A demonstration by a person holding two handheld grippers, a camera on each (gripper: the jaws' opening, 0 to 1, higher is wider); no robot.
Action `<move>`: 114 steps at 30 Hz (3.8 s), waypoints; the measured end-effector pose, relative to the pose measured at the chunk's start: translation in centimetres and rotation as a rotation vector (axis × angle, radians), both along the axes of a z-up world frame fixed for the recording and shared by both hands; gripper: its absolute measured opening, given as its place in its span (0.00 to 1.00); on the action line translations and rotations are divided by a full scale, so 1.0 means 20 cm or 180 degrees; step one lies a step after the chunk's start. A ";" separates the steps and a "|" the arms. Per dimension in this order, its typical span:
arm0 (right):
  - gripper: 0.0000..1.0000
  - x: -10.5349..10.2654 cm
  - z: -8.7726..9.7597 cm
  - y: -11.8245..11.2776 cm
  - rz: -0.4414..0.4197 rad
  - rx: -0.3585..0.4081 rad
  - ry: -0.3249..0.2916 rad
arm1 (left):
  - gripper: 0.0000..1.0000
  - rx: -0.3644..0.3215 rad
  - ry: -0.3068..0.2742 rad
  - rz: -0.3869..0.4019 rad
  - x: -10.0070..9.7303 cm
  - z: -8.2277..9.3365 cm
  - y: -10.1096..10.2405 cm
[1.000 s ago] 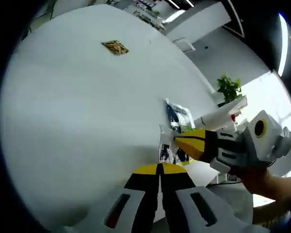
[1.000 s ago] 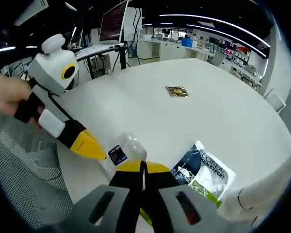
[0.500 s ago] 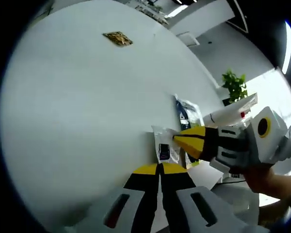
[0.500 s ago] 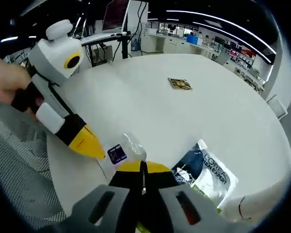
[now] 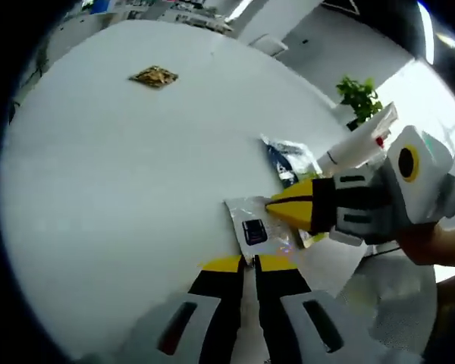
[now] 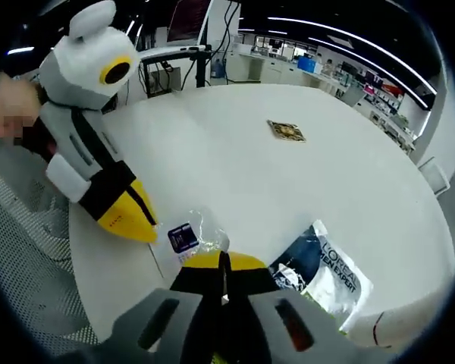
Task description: Arrange the skincare products in the storage area until every visible bottle or jar stands upright without overlapping.
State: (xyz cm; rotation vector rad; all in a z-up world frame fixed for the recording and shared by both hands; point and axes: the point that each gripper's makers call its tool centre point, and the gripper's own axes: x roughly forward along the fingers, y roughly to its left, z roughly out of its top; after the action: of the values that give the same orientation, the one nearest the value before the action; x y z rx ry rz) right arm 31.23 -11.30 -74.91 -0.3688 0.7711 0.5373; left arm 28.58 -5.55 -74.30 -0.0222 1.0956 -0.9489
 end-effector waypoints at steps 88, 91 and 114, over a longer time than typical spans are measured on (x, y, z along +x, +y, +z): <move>0.79 -0.49 0.48 -0.23 -0.0659 0.0660 -0.0336 | 0.61 0.0317 -0.1451 -0.0558 0.05 0.30 0.08; 0.82 -0.53 0.51 -0.30 -0.0732 0.0611 -0.0386 | 0.65 0.0255 -0.1429 -0.0454 0.04 0.34 0.10; 0.99 -0.70 0.60 -0.79 -0.1855 0.0729 -0.0741 | 0.90 -0.0024 -0.1550 0.0092 0.01 0.52 0.28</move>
State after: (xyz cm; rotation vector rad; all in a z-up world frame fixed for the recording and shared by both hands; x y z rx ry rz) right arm 17.29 -27.19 -62.91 0.0155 0.5479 0.0288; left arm 28.82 0.06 -63.87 0.1784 0.6395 -0.8725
